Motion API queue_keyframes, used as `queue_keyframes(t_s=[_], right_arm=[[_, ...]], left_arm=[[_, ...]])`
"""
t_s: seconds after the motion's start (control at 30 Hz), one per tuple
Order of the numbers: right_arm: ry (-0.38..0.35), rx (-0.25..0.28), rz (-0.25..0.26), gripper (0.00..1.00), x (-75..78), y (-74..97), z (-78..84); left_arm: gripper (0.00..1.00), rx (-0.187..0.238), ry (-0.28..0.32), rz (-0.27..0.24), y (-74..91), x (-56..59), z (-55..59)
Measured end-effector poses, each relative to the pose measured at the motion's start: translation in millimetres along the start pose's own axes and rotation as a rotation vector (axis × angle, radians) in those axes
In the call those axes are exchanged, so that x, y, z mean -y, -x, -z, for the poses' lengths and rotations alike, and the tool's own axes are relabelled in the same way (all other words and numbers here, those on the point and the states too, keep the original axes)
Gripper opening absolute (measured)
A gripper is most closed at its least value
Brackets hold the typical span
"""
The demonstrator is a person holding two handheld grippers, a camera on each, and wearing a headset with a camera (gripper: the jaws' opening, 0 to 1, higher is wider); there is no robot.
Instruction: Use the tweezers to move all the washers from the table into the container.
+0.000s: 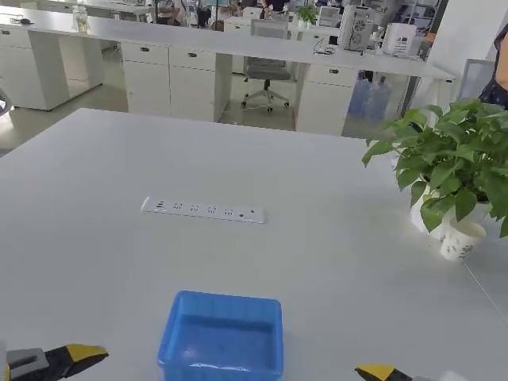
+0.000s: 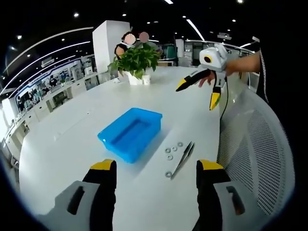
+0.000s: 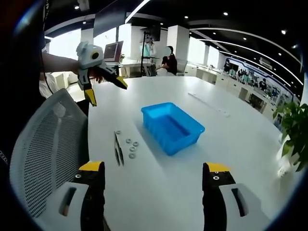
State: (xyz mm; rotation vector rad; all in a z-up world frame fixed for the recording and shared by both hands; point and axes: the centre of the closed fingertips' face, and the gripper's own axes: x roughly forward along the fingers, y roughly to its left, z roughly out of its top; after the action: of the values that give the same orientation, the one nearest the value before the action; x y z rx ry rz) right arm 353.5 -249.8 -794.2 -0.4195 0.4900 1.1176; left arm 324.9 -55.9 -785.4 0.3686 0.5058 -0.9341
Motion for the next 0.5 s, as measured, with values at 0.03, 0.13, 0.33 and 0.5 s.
queue_keyframes(t_s=[0.03,0.13,0.33,0.5], right_arm=[[0.003,-0.003,-0.004,0.83,-0.6,-0.8,0.2],[0.011,-0.019,-0.027,0.80,-4.2,-2.9,1.9],[0.067,-0.050,-0.084,0.70,-15.0,-10.2,6.1],[0.102,-0.056,-0.130,0.62,-22.8,-19.2,5.7]], left_arm=[[0.69,-0.013,-0.006,0.007,-1.3,1.6,1.9],[0.66,-0.052,-0.009,0.059,-5.9,10.2,8.9],[0.52,-0.074,-0.058,0.094,-12.9,13.1,16.0],[0.46,-0.112,-0.106,0.131,-22.0,15.9,25.8]])
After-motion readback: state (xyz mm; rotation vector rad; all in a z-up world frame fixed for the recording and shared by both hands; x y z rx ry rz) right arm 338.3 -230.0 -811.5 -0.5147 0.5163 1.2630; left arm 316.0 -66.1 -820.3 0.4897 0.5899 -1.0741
